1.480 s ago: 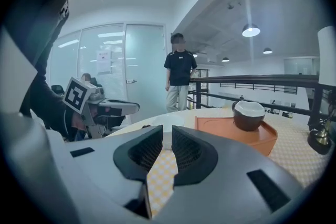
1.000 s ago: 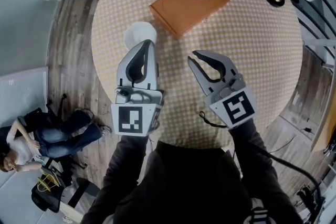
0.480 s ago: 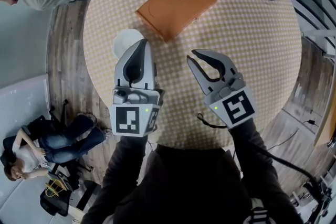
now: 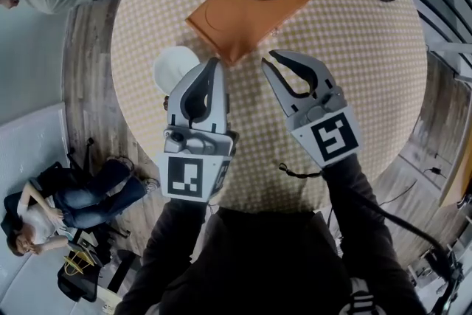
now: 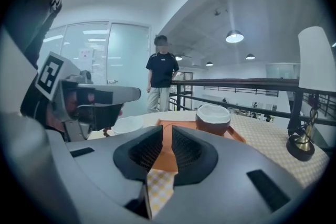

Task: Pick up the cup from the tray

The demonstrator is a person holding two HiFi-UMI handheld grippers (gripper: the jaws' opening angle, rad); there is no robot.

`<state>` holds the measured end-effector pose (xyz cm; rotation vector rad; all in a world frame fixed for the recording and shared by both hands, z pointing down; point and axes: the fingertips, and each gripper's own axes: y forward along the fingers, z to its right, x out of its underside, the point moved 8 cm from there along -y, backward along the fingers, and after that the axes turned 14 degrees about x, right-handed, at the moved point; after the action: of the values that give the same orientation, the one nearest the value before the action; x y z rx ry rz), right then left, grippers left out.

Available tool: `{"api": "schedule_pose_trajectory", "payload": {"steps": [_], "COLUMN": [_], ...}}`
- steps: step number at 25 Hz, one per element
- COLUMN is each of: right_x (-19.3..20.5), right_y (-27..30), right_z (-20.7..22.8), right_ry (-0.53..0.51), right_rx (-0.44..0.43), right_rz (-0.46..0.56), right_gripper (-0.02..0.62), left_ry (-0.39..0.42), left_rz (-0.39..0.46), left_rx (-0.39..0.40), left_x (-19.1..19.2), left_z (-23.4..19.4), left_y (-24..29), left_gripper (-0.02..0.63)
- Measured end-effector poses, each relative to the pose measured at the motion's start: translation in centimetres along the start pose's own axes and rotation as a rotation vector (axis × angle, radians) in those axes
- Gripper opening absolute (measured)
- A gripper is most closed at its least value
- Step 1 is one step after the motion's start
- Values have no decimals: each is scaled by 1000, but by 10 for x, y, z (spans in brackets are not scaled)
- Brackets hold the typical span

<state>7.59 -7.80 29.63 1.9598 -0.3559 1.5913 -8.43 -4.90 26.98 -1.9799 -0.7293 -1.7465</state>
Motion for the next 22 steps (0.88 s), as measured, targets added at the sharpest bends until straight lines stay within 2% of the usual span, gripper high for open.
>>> {"api": "schedule_pose_trajectory", "payload": {"steps": [5,11,16,22], "right_x": [1,-5,6,17], "right_y": [55,101,106,97], "right_z": [22,19,35,51], "right_ry": [-36,-17,-6,-3], "right_rx": [71,117,187,229], "right_rz": [-39,-90,-124,-160], "right_gripper": [38,27,18,11], "left_ry": [-44,-74,-82,-78], "left_rz": [-19,-50,-59,-68], "left_rx": [21,1,-7,4], "left_x": [9,14,23,21], "left_z": [5,-8,-15,-18], "left_y": [8,-6,-4,-3], "left_gripper": [6,6,6,6]}}
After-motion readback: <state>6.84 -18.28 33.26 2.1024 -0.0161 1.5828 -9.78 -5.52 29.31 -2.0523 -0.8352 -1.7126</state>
